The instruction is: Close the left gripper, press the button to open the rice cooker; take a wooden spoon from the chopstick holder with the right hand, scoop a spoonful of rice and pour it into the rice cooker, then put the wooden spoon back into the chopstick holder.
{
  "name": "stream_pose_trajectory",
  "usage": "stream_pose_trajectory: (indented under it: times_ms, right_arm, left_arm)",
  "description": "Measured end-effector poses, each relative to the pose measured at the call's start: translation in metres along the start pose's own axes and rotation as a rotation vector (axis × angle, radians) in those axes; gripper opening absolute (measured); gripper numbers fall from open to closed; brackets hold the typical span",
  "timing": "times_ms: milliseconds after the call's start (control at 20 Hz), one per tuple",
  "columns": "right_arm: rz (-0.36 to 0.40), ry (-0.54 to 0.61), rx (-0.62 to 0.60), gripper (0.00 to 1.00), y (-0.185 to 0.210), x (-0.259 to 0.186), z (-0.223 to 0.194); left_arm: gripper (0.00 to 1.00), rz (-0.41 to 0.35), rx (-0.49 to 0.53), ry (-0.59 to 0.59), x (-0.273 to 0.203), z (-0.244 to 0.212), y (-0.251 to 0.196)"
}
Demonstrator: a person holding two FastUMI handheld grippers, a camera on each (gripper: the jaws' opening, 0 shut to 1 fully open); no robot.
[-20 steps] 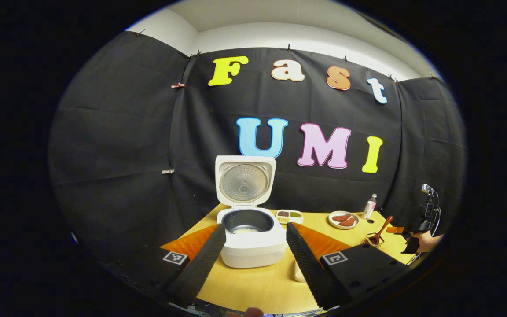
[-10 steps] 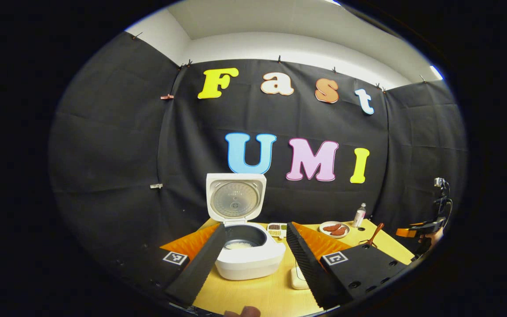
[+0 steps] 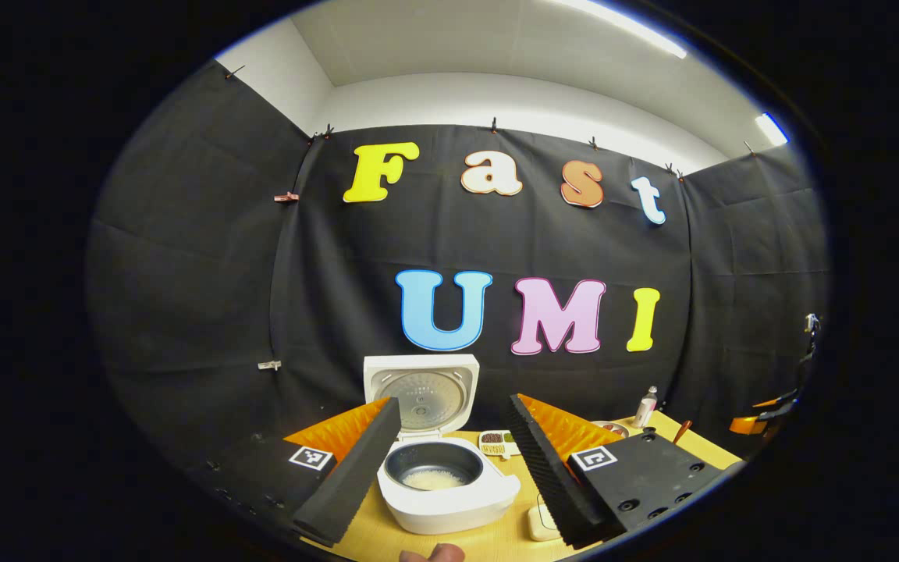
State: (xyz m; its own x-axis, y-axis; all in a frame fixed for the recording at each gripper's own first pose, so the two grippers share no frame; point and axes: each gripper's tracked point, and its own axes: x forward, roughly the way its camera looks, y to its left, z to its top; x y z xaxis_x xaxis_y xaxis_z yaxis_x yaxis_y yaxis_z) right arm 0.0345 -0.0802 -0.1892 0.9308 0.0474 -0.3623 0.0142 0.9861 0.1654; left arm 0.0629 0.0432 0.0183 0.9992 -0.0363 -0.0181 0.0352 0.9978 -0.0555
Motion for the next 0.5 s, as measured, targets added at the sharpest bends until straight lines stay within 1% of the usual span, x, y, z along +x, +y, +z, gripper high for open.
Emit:
stream_pose_trajectory:
  times_ms: [250, 500]
  right_arm:
    - [0.001, -0.023, -0.014, 0.99, 0.013, -0.019, 0.011]
    - [-0.027, -0.024, -0.038, 0.99, 0.011, -0.019, 0.017]
  left_arm:
    - [0.95, -0.003, -0.028, -0.03, 0.038, 0.02, 0.007]
    - [0.95, 0.0, -0.014, -0.06, 0.089, 0.034, 0.014]
